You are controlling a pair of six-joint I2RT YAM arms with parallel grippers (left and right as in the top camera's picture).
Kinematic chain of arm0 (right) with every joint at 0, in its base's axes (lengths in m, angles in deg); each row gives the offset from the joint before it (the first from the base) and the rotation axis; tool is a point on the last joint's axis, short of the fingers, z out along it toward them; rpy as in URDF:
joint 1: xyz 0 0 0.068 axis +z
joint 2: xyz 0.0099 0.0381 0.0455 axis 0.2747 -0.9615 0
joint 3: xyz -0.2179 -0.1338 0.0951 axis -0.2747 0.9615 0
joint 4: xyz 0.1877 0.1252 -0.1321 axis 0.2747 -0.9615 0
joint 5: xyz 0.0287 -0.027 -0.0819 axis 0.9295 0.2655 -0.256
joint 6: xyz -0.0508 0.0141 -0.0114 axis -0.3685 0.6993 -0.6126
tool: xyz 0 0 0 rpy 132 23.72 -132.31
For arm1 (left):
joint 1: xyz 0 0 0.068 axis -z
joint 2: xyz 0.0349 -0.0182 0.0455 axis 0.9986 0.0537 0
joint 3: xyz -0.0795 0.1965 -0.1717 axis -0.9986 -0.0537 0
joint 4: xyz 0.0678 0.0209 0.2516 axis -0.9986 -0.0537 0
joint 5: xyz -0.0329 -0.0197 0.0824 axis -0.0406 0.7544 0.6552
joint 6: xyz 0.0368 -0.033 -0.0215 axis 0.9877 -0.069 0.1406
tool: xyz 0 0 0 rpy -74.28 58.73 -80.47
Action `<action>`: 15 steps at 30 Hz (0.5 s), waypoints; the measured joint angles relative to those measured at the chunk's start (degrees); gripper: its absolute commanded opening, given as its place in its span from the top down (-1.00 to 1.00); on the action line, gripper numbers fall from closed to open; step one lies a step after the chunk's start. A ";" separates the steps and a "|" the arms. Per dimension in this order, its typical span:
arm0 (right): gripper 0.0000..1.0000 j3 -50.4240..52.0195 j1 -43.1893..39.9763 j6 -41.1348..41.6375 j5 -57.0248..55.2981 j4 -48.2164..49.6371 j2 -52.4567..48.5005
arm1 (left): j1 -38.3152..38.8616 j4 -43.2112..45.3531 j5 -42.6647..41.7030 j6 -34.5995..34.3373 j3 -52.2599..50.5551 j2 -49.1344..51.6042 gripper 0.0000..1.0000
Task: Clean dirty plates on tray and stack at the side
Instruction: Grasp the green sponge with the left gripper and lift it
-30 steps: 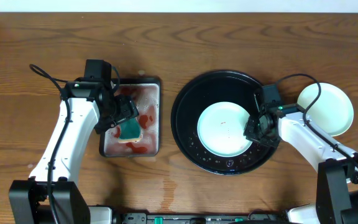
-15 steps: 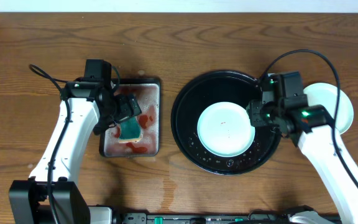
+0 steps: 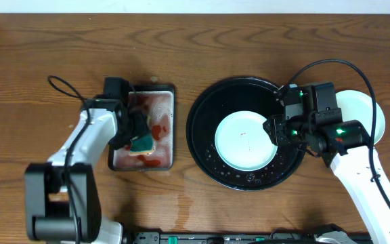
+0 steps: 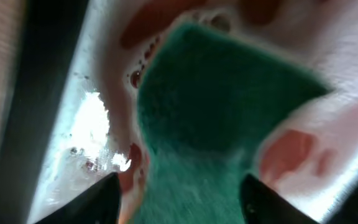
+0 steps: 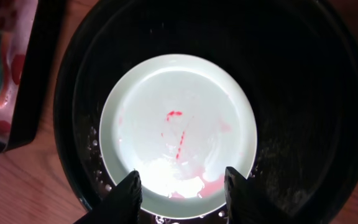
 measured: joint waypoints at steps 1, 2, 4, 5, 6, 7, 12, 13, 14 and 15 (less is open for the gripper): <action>0.19 0.00 0.00 0.50 -0.04 -0.24 0.00 | 0.00 0.48 -0.04 0.20 -0.24 0.98 0.17; 0.20 0.00 0.00 0.90 -0.02 -0.42 0.00 | 0.00 0.98 -0.11 0.24 -0.28 1.77 0.35; 0.21 0.00 0.00 2.05 -0.04 -0.55 0.00 | 0.04 2.19 -0.52 0.17 -0.28 2.86 0.81; 0.21 0.00 0.00 2.54 -0.04 -0.59 0.00 | 0.04 2.60 -0.94 0.24 -0.26 3.13 0.85; 0.22 0.00 0.00 2.95 -0.07 -0.61 0.00 | 0.09 3.02 -1.53 0.44 -0.22 3.34 0.85; 0.23 0.00 0.00 3.39 -0.07 -0.76 0.00 | 0.20 3.19 -1.90 0.31 -0.15 3.48 0.85; 0.31 0.00 -0.57 5.46 -0.63 -2.75 0.00 | 0.22 2.58 -2.05 0.55 0.20 3.56 0.85; 0.31 0.00 -0.98 6.25 -1.27 -3.37 0.00 | 0.22 1.92 -2.01 0.61 0.50 3.56 0.85; 0.31 0.00 -1.51 6.67 -1.53 -3.67 0.00 | 0.20 0.96 -1.90 0.74 0.94 3.56 0.85; 0.31 0.00 -2.10 7.06 -1.66 -3.76 0.00 | 0.20 0.20 -1.66 0.79 1.33 3.56 0.85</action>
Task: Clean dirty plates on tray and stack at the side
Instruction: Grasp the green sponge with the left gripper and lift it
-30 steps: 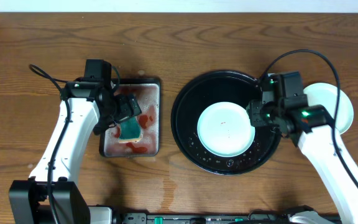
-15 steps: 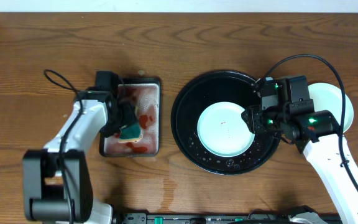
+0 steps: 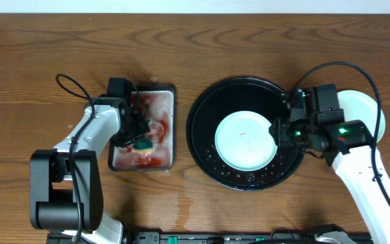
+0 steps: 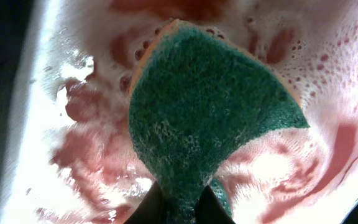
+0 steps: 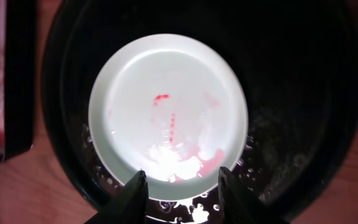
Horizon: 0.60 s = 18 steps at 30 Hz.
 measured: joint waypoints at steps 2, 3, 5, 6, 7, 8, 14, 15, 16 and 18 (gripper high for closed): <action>0.31 0.00 -1.73 0.70 -0.37 0.00 0.00 | -0.04 -1.53 0.28 0.04 0.70 -0.02 0.85; 0.31 0.00 -2.64 0.92 -0.50 0.00 0.00 | -0.07 -2.27 0.44 0.15 1.03 -0.09 0.85; 0.27 0.00 -4.61 0.90 -0.02 0.00 -0.02 | -0.07 -4.04 0.87 0.72 1.66 -0.57 0.85; 0.24 0.00 -5.55 0.42 0.87 0.00 -0.15 | -0.07 -4.79 1.11 1.14 1.90 -0.94 0.85; 0.24 0.00 -6.23 -0.31 1.84 0.02 -0.37 | -0.07 -5.75 1.36 1.53 2.32 -1.29 0.86; 0.24 0.00 -6.93 -1.25 3.26 0.00 -0.83 | -0.02 -6.78 1.55 1.99 2.75 -1.86 0.86; 0.23 0.00 -7.85 -7.02 10.84 -0.04 -9.03 | 2.23 -10.27 1.86 3.39 6.10 -6.14 0.85; 0.22 0.00 -7.85 -7.76 11.74 -0.04 -10.64 | 2.84 -10.51 1.86 3.56 6.64 -6.80 0.85; 0.21 0.00 -7.85 -8.61 12.74 0.00 -12.48 | 3.39 -10.80 1.86 3.74 7.10 -7.43 0.85; 0.18 0.00 -7.85 -9.64 13.88 0.15 -15.78 | 4.46 -11.23 1.84 4.04 7.76 -8.79 0.85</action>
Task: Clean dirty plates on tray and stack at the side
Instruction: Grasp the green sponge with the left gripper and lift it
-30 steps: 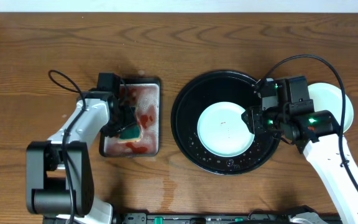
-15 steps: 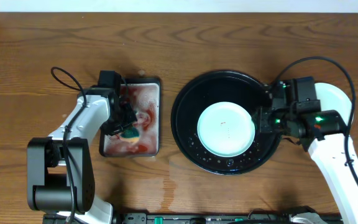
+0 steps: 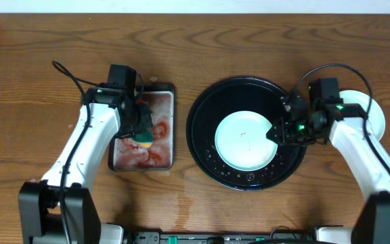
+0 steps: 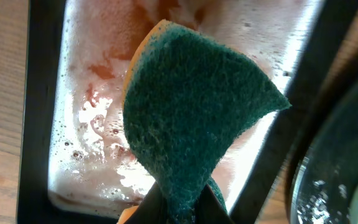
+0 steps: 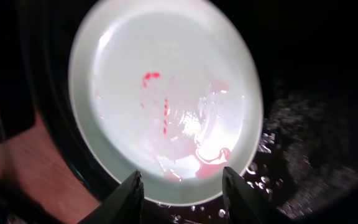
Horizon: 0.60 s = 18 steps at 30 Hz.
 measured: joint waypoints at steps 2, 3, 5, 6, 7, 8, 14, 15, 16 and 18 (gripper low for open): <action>0.16 0.00 0.00 -0.66 0.07 0.76 -3.30 | 0.39 -0.26 -0.20 0.02 0.31 -1.18 0.85; 0.17 0.00 0.00 -0.79 -0.35 1.18 -4.50 | 0.39 -0.26 -0.28 0.02 0.37 -1.62 0.85; 0.23 0.00 0.00 -0.76 -2.05 2.47 -7.19 | 0.39 -0.28 -0.46 0.02 0.42 -2.75 0.85; 0.24 0.00 0.00 -0.76 -2.73 2.95 -8.04 | 0.37 -0.37 -0.52 0.02 0.42 -3.43 0.85; 0.23 0.02 0.00 -0.79 -3.37 3.45 -8.83 | 0.39 -0.46 -0.66 0.02 0.42 -3.98 0.85; 0.23 0.00 -0.04 -1.01 -3.28 4.04 -9.14 | 0.39 -0.63 -0.68 0.02 0.42 -4.48 0.85; 0.16 0.00 -0.59 -2.08 -3.50 6.03 -8.55 | 0.39 -1.70 -0.94 0.02 0.42 -6.03 0.85; 0.14 0.00 -0.63 -2.01 -3.69 6.01 -8.33 | 0.39 -1.70 -1.14 0.02 0.42 -6.03 0.85; 0.11 0.00 -0.68 -1.90 -4.31 5.90 -8.07 | 0.39 -1.73 -1.57 0.04 0.42 -6.03 0.85; 0.10 0.00 -0.83 -1.18 -6.34 5.68 -7.85 | 0.39 -1.66 -2.40 0.04 0.42 -6.03 0.85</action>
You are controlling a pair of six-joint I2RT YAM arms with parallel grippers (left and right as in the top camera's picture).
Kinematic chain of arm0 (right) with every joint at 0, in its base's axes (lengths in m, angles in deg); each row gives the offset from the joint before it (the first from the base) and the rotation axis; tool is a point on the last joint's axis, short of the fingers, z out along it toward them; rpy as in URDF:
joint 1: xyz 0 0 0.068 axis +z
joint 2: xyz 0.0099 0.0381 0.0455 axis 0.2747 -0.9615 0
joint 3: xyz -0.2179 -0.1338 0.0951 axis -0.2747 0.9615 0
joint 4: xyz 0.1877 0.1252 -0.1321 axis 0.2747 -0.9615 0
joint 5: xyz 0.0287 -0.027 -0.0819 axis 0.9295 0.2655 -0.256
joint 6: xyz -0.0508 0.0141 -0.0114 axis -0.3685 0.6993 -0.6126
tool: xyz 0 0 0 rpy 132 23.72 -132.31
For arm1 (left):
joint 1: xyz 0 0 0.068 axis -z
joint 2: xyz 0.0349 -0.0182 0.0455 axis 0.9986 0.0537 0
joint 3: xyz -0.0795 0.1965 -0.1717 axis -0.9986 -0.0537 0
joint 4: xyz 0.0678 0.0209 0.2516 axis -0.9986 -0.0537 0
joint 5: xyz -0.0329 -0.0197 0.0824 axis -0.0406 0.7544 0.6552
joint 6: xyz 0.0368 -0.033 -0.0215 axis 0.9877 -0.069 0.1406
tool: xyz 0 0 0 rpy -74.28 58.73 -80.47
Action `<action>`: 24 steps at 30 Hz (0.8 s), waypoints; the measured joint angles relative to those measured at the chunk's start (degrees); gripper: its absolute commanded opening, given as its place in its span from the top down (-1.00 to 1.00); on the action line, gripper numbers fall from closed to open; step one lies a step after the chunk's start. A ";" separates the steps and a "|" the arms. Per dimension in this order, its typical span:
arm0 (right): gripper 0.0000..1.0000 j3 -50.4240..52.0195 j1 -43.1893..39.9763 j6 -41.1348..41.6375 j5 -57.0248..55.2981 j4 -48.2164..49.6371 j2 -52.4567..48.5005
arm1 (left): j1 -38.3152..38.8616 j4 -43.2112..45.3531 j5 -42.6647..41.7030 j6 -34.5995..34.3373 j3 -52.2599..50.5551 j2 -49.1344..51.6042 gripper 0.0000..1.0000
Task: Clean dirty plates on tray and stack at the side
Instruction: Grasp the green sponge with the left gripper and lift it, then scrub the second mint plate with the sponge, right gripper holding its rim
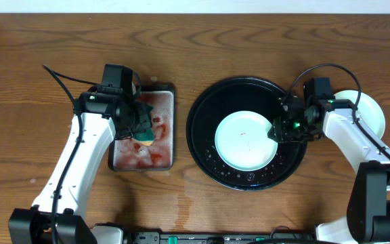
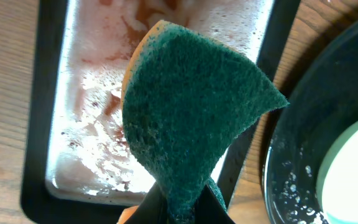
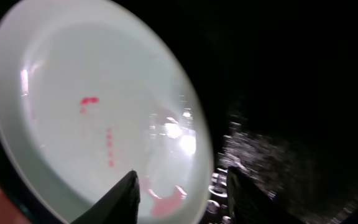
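Note:
A pale plate (image 1: 244,140) smeared with red lies in the round black tray (image 1: 202,108). My right gripper (image 1: 277,130) is open and low at the plate's right edge; in the right wrist view the plate (image 3: 86,106) fills the left, and the gripper (image 3: 182,186) straddles its rim. My left gripper (image 1: 143,129) is shut on a green-and-orange sponge (image 1: 145,135) above the soapy pan. In the left wrist view the sponge (image 2: 191,106) is pinched in that gripper (image 2: 187,202).
A rectangular black pan (image 1: 143,168) of reddish soapy water sits left of the round tray; its rim (image 2: 36,124) shows in the left wrist view. A clean pale plate (image 1: 374,115) lies on the table at the far right. Cables loop over both arms.
My left gripper holds the sponge a little higher, with more of the round tray now in its view. My right gripper has dropped closer to the plate's right rim, still open.
My left gripper was open over the sponge in the soapy pan, then shut on it there, then held it clear of the water, and now higher. My right gripper stayed open, first above the plate's middle, then nearer its right edge, now astride its rim.

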 measured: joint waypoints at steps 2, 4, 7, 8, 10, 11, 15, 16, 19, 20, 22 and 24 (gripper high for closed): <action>0.13 0.02 -0.13 0.72 -2.08 0.11 -0.02 | 0.20 0.13 -0.79 -0.02 0.00 0.00 0.85; 0.21 0.07 -0.13 1.09 -3.23 0.66 -0.04 | 0.61 0.37 -1.11 -0.02 0.00 0.00 0.85; 0.42 0.55 -0.13 1.16 -2.99 2.56 -0.31 | 2.25 0.79 -1.31 -0.04 0.00 0.00 0.85; 0.42 0.85 -0.13 1.14 -2.38 3.15 -0.57 | 3.19 0.81 -1.33 -0.09 0.02 0.00 0.86; 0.42 1.81 -0.13 1.25 -1.16 4.42 -1.22 | 5.07 0.94 -1.55 -0.61 0.04 0.00 0.85; 0.42 2.56 -0.13 1.25 -0.59 5.05 -1.55 | 7.04 1.66 -2.62 -1.46 0.22 0.00 0.86; 0.77 5.33 -0.13 2.56 -0.81 8.74 -2.36 | 13.77 6.16 -5.81 -5.22 0.55 0.00 0.85; 0.93 5.51 -0.22 3.08 -0.87 9.31 -2.36 | 14.88 6.67 -6.21 -5.90 0.66 0.00 0.85; 0.98 6.08 -0.17 3.96 0.02 10.36 -2.49 | 19.91 10.51 -7.21 -9.18 0.70 0.02 0.85; 0.98 6.16 -0.15 3.98 0.20 10.51 -2.56 | 21.38 11.87 -7.37 -10.19 0.70 0.02 0.85; 0.97 6.27 -0.20 4.02 0.61 10.71 -2.56 | 24.52 15.52 -7.54 -12.63 0.85 0.48 0.85; 0.97 6.29 -0.20 4.02 0.76 10.73 -2.56 | 27.15 18.67 -7.78 -14.80 1.07 1.84 0.85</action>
